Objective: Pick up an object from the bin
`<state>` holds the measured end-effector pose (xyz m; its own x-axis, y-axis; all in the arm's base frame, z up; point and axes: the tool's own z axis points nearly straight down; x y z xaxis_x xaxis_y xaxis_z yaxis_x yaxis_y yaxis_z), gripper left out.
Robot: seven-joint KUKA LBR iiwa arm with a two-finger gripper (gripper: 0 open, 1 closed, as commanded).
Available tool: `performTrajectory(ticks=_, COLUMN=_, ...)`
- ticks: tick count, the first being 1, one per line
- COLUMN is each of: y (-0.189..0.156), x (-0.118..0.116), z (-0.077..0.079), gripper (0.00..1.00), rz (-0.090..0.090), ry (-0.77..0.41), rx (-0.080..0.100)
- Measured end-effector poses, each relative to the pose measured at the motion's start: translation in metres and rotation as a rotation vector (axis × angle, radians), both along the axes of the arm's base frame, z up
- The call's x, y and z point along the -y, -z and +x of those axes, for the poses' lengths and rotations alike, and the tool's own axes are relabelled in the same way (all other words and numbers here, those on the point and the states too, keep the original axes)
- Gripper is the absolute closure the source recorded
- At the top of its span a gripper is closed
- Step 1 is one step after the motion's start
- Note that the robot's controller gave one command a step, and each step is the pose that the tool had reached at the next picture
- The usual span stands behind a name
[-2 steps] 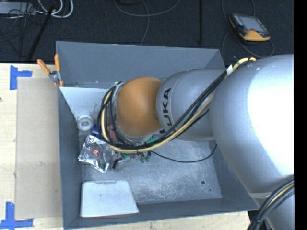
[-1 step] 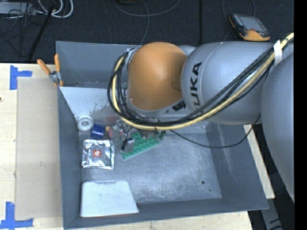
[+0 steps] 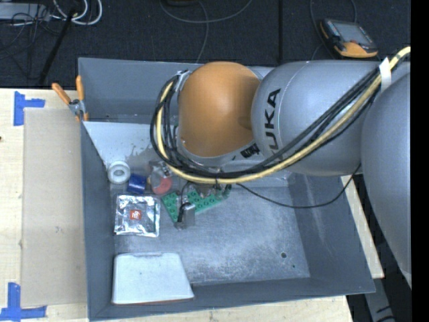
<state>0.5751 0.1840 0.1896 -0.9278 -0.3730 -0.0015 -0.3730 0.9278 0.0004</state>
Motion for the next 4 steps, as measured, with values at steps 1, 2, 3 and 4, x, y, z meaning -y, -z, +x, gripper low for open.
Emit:
performTrajectory(ticks=1, y=0.1237, x=-0.0008, z=0.0326, gripper=0.0, rz=-0.002, ry=0.049, rx=-0.006)
performTrajectory(ticks=2, y=0.1202, x=-0.0009, z=0.0335, gripper=1.0, rz=-0.001, ry=0.052, rx=-0.002)
performTrajectory(ticks=3, y=0.1204, x=-0.001, z=0.0332, gripper=0.0, rz=-0.001, ry=0.052, rx=-0.004)
performTrajectory(ticks=4, y=0.1202, x=-0.0009, z=0.0336, gripper=1.0, rz=0.0, ry=0.054, rx=-0.002)
